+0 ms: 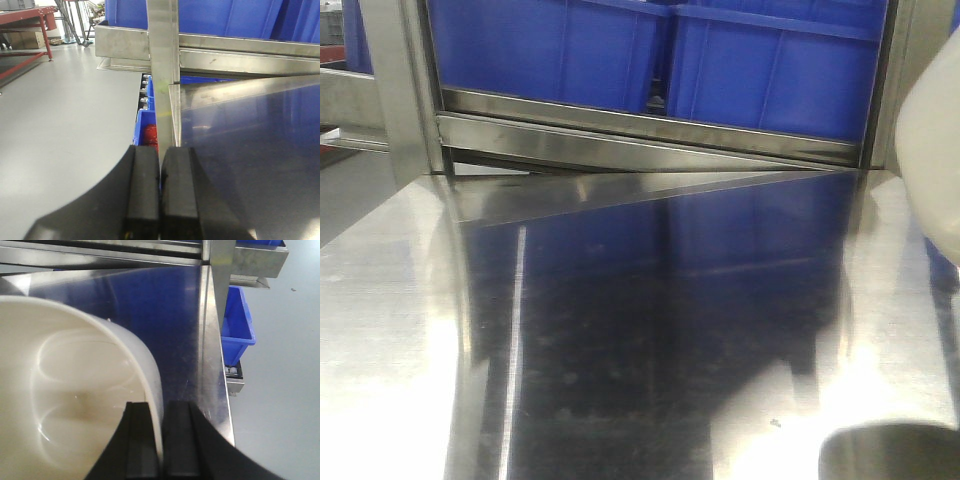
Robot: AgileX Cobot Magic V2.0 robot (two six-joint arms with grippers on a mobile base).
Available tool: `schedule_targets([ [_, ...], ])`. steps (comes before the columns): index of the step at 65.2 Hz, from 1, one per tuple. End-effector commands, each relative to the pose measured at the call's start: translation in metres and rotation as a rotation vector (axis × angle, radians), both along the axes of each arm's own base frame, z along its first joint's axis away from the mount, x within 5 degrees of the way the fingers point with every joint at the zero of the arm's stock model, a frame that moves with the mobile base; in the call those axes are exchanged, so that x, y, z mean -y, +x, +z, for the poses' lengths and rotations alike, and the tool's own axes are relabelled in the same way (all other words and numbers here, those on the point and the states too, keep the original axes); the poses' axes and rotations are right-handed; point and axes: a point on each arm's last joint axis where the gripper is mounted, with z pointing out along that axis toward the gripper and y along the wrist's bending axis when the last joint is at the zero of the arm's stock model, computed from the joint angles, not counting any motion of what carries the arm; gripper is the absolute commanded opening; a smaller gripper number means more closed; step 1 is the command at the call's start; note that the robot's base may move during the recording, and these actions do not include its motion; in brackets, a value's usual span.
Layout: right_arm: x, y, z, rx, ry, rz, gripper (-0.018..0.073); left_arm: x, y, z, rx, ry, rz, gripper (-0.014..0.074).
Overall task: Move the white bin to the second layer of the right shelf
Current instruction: 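Lift the white bin off the table with the right gripper, then turn the base away from the table holding the bin in the right gripper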
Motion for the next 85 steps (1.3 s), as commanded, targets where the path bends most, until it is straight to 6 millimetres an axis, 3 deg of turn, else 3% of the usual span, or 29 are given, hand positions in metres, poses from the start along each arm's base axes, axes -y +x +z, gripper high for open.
schedule_targets([
  [1,-0.0002,0.0021,0.0179,0.121,0.017,-0.002,0.0047,0.0004,0.0005,-0.0038,0.064,-0.01,-0.005,0.0085],
  [85,-0.0002,0.0021,0.0179,0.121,0.017,-0.002,0.0047,0.0004,0.0005,-0.0038,0.064,-0.01,-0.005,0.0085],
])
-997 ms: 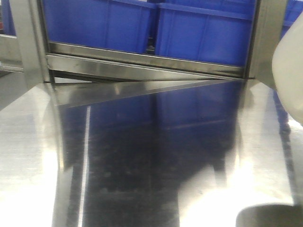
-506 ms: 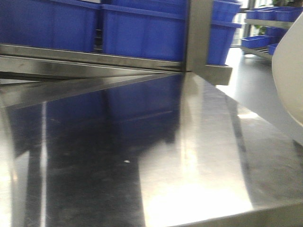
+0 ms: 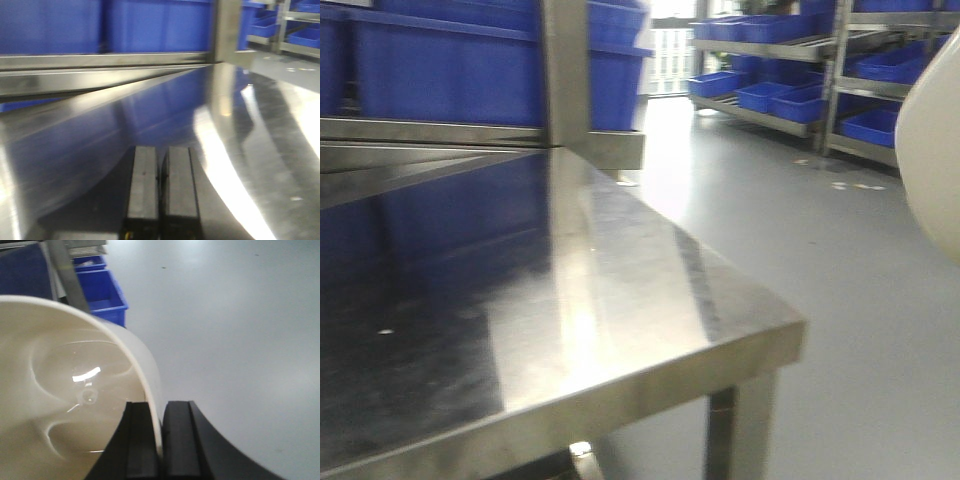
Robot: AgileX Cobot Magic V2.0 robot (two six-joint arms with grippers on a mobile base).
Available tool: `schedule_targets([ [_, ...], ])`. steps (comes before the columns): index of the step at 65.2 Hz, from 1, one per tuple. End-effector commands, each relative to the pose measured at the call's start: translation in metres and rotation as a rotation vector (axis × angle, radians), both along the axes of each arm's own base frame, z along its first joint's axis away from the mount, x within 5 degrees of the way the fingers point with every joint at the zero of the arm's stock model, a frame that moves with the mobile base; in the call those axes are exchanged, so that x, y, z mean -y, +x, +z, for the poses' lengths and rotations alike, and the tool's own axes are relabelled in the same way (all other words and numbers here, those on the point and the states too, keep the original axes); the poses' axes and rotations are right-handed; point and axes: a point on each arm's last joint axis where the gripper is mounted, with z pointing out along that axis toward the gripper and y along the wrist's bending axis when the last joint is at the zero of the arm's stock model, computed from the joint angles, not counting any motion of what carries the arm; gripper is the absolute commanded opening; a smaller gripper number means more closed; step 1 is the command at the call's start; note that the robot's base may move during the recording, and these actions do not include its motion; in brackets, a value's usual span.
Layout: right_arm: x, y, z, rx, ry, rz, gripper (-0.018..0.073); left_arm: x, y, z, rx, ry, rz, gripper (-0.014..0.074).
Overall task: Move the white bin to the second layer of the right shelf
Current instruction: 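Turn the base away from the table holding the bin in the right gripper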
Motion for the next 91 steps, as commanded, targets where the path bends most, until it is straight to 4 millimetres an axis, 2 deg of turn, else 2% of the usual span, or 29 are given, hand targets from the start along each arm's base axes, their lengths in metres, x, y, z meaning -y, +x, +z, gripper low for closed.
schedule_targets([
  [1,-0.0001,0.0021,0.0179,0.121,0.016,-0.003,0.0047,0.0004,0.0005,-0.0038,0.064,-0.01,-0.005,0.0085],
  [91,-0.0001,0.0021,0.0179,0.121,0.016,-0.003,0.0048,0.0004,0.0005,-0.0038,0.064,-0.01,-0.005,0.0085],
])
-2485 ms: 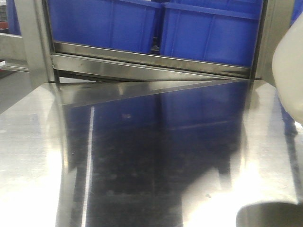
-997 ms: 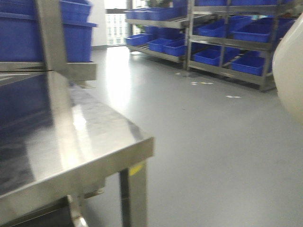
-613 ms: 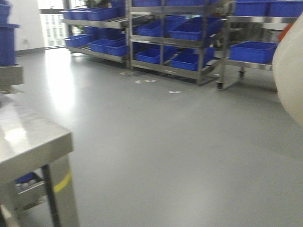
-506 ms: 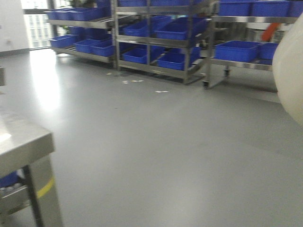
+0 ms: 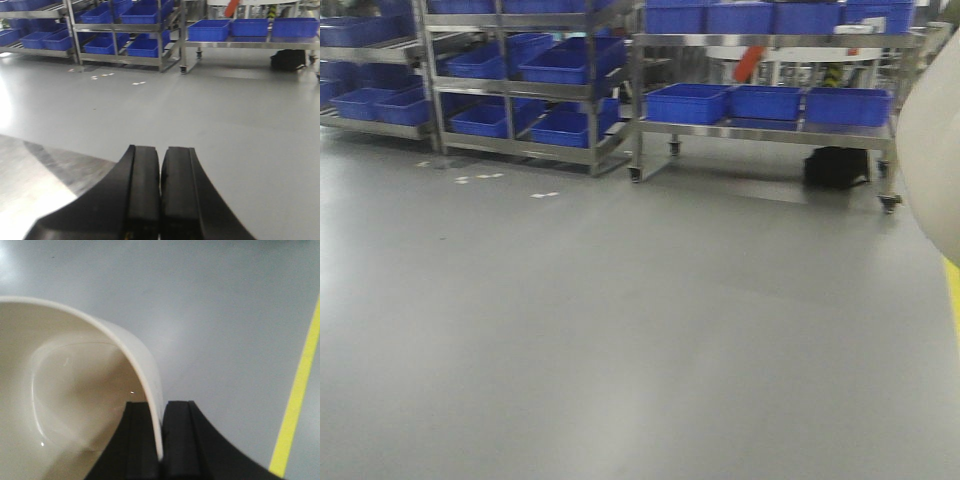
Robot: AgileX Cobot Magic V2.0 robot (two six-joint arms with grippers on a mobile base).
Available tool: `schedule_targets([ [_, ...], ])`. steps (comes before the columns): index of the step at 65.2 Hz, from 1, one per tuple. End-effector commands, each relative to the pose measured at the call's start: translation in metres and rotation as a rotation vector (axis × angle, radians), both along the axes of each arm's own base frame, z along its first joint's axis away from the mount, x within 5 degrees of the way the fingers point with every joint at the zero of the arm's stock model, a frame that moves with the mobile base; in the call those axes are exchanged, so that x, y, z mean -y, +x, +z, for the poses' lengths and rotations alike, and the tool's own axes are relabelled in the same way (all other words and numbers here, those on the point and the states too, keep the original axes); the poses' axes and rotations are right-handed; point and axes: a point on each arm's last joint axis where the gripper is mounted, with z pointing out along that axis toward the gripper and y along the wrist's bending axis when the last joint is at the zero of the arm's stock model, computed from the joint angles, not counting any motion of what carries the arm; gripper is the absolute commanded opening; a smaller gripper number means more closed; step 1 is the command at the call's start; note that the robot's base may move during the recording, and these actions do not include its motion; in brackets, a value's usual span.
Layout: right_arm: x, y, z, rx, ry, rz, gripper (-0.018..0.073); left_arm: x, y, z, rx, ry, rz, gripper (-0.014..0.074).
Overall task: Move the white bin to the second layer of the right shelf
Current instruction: 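Turn the base away from the table holding the bin in the right gripper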
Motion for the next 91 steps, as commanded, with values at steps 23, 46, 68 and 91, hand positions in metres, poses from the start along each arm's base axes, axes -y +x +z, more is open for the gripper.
schedule_targets([
  [23,-0.0001,0.0021,0.0179,0.121,0.016,-0.003,0.0048,0.0004,0.0005,-0.0038,0.064,-0.01,-0.005,0.0085],
  [46,-0.0001,0.0021,0.0179,0.121,0.016,-0.003,0.0048,0.0004,0.0005,-0.0038,0.064,-0.01,-0.005,0.0085],
  [68,-0.0001,0.0021,0.0179,0.121,0.016,-0.003,0.0048,0.0004,0.0005,-0.0038,0.064,-0.01,-0.005,0.0085],
  [91,-0.0001,0.0021,0.0179,0.121,0.016,-0.003,0.0048,0.0004,0.0005,-0.0038,0.064,-0.01,-0.005,0.0085],
])
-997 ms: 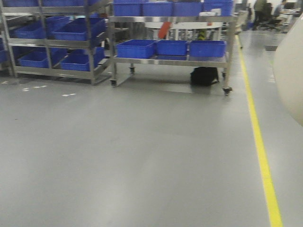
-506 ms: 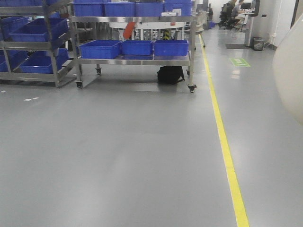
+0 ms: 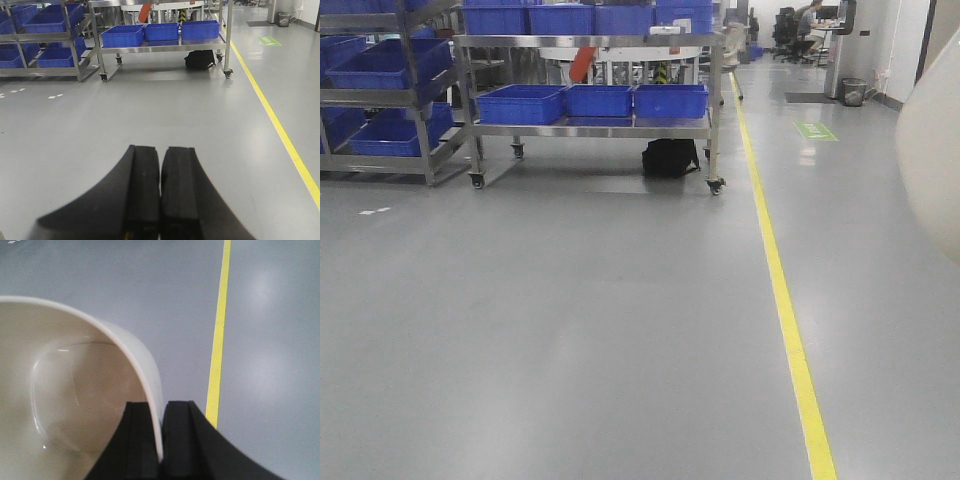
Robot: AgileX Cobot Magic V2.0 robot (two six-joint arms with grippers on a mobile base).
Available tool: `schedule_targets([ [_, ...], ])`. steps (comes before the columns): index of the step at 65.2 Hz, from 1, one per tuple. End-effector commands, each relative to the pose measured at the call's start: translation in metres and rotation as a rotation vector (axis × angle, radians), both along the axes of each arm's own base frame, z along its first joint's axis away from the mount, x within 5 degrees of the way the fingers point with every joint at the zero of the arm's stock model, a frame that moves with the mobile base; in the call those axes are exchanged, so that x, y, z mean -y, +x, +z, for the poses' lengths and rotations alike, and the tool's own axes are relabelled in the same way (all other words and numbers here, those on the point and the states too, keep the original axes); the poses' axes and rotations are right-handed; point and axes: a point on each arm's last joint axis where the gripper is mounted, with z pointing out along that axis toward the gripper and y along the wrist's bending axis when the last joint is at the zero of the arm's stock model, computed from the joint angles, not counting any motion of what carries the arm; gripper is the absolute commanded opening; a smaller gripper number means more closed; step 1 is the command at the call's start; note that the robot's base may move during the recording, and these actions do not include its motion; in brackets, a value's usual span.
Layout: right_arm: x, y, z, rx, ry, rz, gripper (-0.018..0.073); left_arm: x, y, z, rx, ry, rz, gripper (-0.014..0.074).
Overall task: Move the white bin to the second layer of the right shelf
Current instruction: 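Turn the base away from the table holding the bin in the right gripper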
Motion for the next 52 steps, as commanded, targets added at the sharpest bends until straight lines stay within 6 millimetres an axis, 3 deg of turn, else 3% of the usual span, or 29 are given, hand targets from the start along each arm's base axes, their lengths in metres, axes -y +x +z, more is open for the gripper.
schedule_targets([
  [1,-0.0001,0.0021,0.0179,0.121,0.016,-0.003,0.0048,0.0004,0.0005,-0.0038,0.064,-0.01,-0.005,0.0085],
  [52,-0.0001,0.0021,0.0179,0.121,0.016,-0.003,0.0048,0.0004,0.0005,-0.0038,0.064,-0.01,-0.005,0.0085],
])
